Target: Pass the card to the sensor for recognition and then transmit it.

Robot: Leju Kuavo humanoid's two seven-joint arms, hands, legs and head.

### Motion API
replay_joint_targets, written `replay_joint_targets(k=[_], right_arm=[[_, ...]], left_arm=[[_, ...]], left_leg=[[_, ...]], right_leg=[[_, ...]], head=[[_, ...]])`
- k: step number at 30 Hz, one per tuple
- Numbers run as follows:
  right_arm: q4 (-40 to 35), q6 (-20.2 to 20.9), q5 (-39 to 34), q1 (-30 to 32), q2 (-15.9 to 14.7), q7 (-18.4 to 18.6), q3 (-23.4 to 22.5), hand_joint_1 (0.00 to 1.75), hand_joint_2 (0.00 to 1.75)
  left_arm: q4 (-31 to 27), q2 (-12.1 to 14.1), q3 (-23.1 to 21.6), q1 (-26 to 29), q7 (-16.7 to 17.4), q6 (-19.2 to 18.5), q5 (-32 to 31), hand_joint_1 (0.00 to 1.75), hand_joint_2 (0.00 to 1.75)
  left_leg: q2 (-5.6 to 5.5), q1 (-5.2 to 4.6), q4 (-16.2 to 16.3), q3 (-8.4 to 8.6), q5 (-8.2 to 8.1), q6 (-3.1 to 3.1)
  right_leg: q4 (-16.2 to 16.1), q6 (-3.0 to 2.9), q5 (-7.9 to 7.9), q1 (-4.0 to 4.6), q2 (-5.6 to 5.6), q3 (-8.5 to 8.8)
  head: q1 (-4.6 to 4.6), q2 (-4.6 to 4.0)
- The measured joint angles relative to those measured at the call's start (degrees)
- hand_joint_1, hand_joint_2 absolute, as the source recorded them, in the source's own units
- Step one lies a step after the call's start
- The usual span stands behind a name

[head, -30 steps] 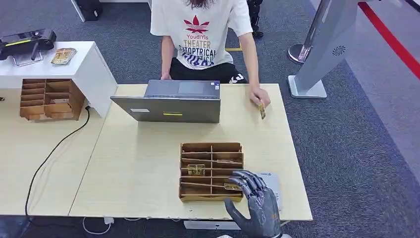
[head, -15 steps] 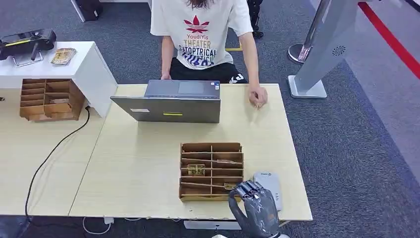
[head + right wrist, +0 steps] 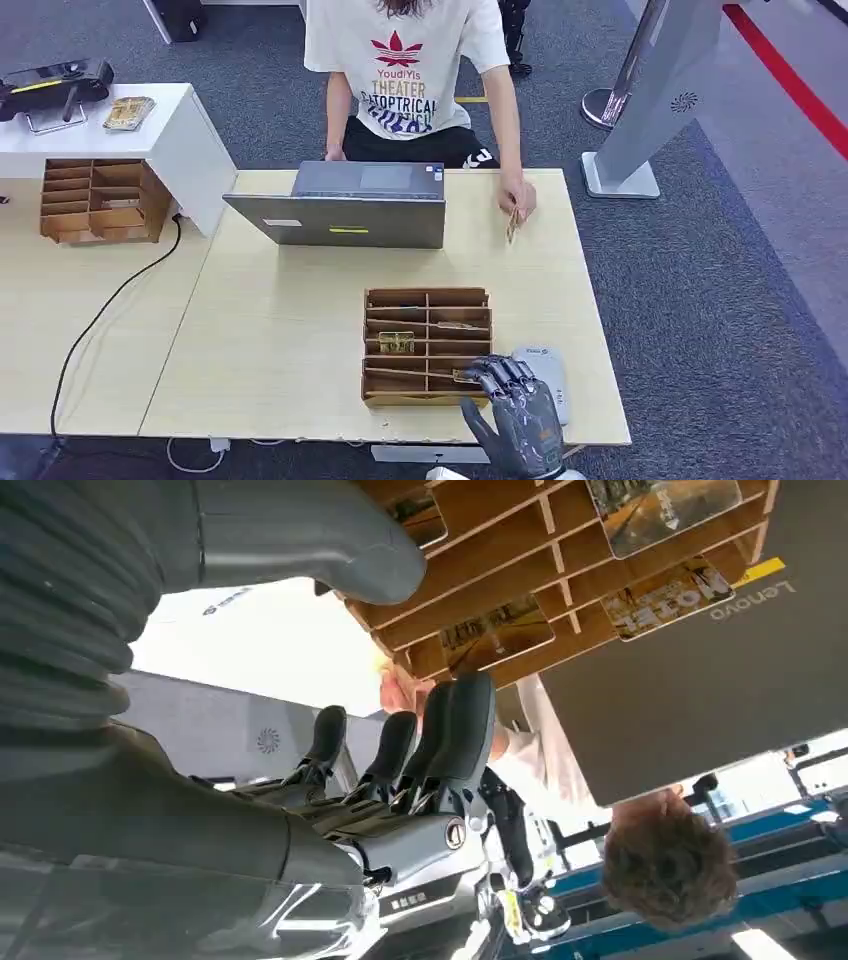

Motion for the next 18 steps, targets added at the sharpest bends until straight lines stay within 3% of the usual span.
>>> replay_joint_targets(k=[1,4,8,10,18], right_arm=[[0.11,0.02,0.0,-0.04,0.0,0.11,-0.02,0.75,1.75],[0.44,0.02,0.13,-0.2,0.0,0.24,-0.04,0.8,1.75],[0.94,0.07,0.15,-0.41,0.02,0.24,-0.07,0.7,1.75],[1.27,0.11,0.15,-0.69,0.02,0.24,-0.09,0.75,1.75],[2.89,0.22,0.13,-1.61,0.13,0.24,-0.28,0.7,1.75]], left_arm=[[0.0,0.0,0.0,0.0,0.09,0.0,-0.09,0.0,0.0],[0.0,0.0,0.0,0.0,0.11,-0.02,-0.26,0.0,0.0],[0.0,0.0,0.0,0.0,0.22,-0.02,-0.39,0.0,0.0],[0.0,0.0,0.0,0.0,0.24,-0.02,-0.46,0.0,0.0],[0.0,0.0,0.0,0.0,0.26,-0.04,-0.74,0.0,0.0]], left_leg=[[0.0,0.0,0.0,0.0,0.0,0.0],[0.0,0.0,0.0,0.0,0.0,0.0],[0.0,0.0,0.0,0.0,0.0,0.0],[0.0,0.0,0.0,0.0,0.0,0.0],[0.0,0.0,0.0,0.0,0.0,0.0]], right_leg=[[0.0,0.0,0.0,0.0,0.0,0.0],[0.0,0.0,0.0,0.0,0.0,0.0],[0.0,0.0,0.0,0.0,0.0,0.0],[0.0,0.0,0.0,0.0,0.0,0.0],[0.0,0.0,0.0,0.0,0.0,0.0]], head=[[0.0,0.0],[0.0,0.0],[-0.02,0.0],[0.0,0.0],[0.0,0.0]])
